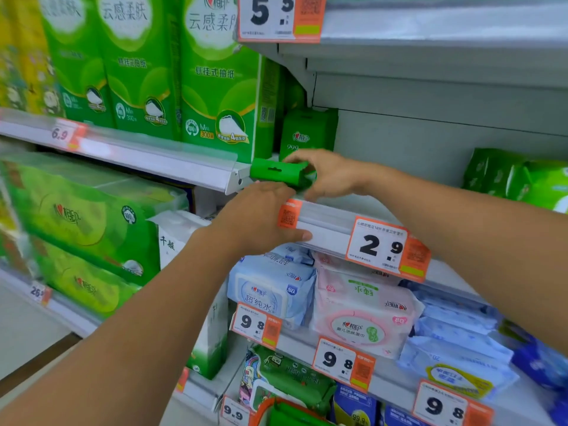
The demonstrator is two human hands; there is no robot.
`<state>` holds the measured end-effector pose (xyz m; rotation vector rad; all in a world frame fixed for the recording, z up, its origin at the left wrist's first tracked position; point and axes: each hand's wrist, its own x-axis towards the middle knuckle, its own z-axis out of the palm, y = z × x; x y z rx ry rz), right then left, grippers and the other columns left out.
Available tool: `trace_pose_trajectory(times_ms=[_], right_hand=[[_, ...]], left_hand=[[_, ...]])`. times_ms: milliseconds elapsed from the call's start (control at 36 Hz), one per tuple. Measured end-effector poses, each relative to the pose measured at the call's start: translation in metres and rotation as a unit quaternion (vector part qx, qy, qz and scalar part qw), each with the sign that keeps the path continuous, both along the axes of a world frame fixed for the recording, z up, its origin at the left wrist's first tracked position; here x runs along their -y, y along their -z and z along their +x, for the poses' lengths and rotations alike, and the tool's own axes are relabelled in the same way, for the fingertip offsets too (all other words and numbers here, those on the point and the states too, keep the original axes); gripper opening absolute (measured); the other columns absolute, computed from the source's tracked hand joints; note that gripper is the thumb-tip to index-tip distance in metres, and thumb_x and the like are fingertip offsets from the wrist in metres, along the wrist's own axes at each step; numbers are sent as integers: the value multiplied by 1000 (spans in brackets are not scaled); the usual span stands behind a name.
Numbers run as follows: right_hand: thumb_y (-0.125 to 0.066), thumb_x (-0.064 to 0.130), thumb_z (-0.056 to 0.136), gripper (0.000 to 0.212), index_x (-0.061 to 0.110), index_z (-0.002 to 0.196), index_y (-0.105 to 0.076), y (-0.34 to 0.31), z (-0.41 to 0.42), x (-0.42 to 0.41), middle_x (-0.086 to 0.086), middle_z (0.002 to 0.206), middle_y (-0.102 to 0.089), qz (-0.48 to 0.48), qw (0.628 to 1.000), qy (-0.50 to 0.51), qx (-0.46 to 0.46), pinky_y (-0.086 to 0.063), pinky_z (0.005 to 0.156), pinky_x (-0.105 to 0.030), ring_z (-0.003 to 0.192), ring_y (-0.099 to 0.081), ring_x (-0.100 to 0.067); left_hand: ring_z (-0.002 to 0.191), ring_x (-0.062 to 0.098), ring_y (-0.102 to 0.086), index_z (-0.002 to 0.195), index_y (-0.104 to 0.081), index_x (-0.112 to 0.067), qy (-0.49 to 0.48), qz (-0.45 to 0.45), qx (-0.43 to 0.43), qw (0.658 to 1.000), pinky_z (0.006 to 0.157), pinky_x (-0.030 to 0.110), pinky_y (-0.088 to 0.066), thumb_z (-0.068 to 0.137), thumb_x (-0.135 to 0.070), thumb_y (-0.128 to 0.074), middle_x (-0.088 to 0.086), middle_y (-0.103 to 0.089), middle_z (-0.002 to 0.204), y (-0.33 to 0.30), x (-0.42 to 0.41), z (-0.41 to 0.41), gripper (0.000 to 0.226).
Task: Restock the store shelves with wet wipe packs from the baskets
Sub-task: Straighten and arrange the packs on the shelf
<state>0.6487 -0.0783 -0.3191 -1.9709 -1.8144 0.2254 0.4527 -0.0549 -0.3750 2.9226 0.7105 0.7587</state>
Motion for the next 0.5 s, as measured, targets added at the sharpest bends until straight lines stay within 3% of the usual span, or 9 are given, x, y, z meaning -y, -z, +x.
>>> trace_pose_trajectory(times_ms=[56,111,167,250,278,361,500], right_hand=[[-77,10,78,47,21,121,-61,9,8,-6,2,118,-65,-21,1000,-17,8,-50,96,-32,107,-62,-16],[-78,24,83,33,13,112,-68,18,13,-20,-3,111,-72,56,998,31,7,-52,97,-38,103,-67,-20],[-76,31,86,31,7,105,-71,17,14,-32,-13,108,-74,138,983,101,-67,-55,90,-50,100,-70,-31],[-70,25,93,21,10,82,-60,0,11,-37,-21,110,-71,205,916,176,-296,-60,77,-52,90,-71,-33],[-72,23,92,21,10,82,-57,-4,13,-37,-19,111,-70,202,908,185,-317,-62,73,-47,89,-71,-29],[-82,20,82,27,9,90,-59,-7,17,-38,-11,108,-68,162,921,201,-291,-63,73,-42,92,-72,-26],[-83,18,81,29,7,99,-62,-5,14,-39,-12,99,-74,150,906,237,-317,-64,67,-42,79,-75,-25]], left_hand=[[140,23,-37,148,-39,-18,15,2,-2,1000,116,35,-28,78,-67,-67,4,-43,152,2,-3,0,90],[150,19,-20,156,-23,-20,25,-6,-12,1000,120,31,-15,77,-69,-65,0,-20,164,3,-7,1,101],[152,17,-12,159,-15,-23,11,-22,-14,1000,121,32,-10,72,-76,-62,-4,-7,167,3,-11,2,112],[147,20,-25,154,-29,-23,-18,-16,-12,1000,122,38,-21,64,-85,-59,-1,-26,162,4,-18,2,113],[144,20,-31,150,-36,-23,-20,-14,-9,1000,120,38,-25,63,-85,-60,-1,-34,157,4,-20,2,109],[131,20,-42,140,-46,-25,-16,-8,-7,1000,113,39,-34,62,-89,-57,-2,-49,142,6,-24,2,101],[122,22,-46,131,-50,-25,-8,10,-15,1000,108,37,-35,64,-90,-53,-1,-55,130,8,-26,4,93]])
